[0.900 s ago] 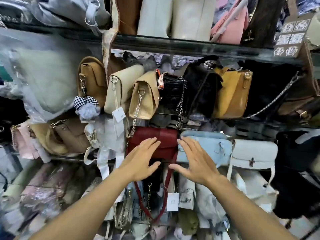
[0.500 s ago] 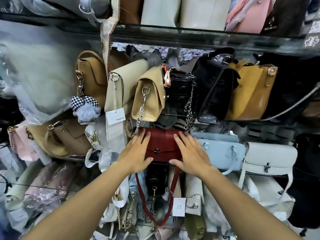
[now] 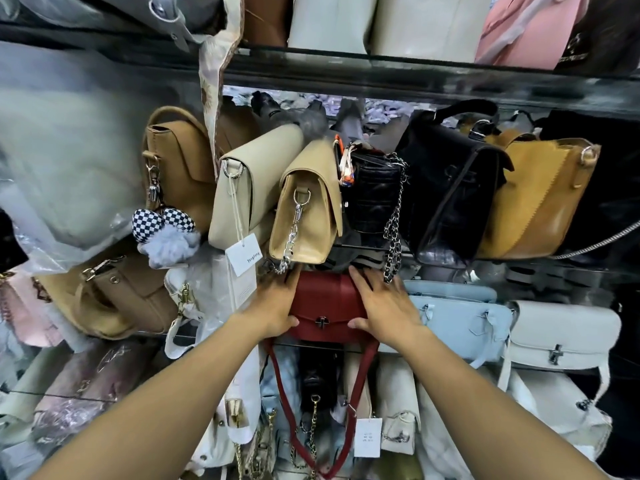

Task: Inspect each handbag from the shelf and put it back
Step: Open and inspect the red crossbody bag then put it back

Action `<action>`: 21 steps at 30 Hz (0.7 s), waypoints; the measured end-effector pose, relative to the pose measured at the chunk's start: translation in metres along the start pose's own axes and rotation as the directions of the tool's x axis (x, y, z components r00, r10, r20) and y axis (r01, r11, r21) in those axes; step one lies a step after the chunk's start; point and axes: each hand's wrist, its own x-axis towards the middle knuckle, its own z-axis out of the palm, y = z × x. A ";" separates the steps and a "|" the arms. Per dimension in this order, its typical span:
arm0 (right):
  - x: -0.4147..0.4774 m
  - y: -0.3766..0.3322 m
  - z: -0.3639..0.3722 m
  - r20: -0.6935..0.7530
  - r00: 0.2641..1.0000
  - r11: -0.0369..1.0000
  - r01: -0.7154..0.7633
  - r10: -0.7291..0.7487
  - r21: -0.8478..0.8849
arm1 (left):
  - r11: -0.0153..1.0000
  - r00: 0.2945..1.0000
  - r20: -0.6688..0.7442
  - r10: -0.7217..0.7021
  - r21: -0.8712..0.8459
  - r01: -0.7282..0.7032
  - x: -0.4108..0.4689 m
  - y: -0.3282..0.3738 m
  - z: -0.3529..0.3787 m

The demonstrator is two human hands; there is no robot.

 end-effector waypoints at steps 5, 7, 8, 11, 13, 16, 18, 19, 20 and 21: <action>-0.003 -0.003 -0.003 -0.021 1.000 1.000 -0.002 0.001 -0.014 | 0.998 0.999 -0.027 -0.043 -0.043 0.042 0.000 0.001 0.000; -0.004 -0.003 -0.002 -0.043 0.999 1.000 0.005 -0.005 -0.014 | 0.998 0.998 -0.028 -0.052 -0.040 0.051 0.000 0.000 0.000; -0.005 -0.003 -0.002 -0.048 0.999 1.000 0.006 -0.006 -0.007 | 0.998 0.998 -0.023 -0.055 -0.044 0.054 0.000 0.000 -0.001; -0.007 -0.003 -0.001 -0.074 0.997 1.000 0.016 -0.014 0.019 | 0.996 0.998 -0.003 -0.069 -0.059 0.068 0.000 -0.001 -0.002; -0.008 -0.002 -0.003 -0.068 0.998 0.999 0.014 -0.011 0.045 | 0.994 0.996 0.024 -0.087 -0.068 0.088 0.000 -0.002 -0.005; -0.009 0.001 -0.004 -0.055 0.998 0.998 0.013 -0.010 0.054 | 0.989 0.994 0.038 -0.106 -0.096 0.109 0.001 -0.003 -0.005; -0.009 0.003 -0.002 -0.063 0.998 0.999 0.016 -0.013 0.044 | 0.985 0.994 0.036 -0.106 -0.130 0.110 0.002 -0.002 -0.006; -0.008 0.004 -0.001 -0.066 0.998 0.999 0.017 -0.014 0.041 | 0.983 0.994 0.033 -0.104 -0.147 0.108 0.003 -0.002 -0.007; -0.008 0.005 0.000 -0.066 0.998 0.999 0.022 -0.019 0.043 | 0.980 0.994 0.033 -0.106 -0.167 0.110 0.002 -0.003 -0.008; -0.008 0.005 0.002 -0.072 0.997 0.998 0.027 -0.023 0.049 | 0.975 0.994 0.035 -0.108 -0.191 0.112 0.001 -0.003 -0.008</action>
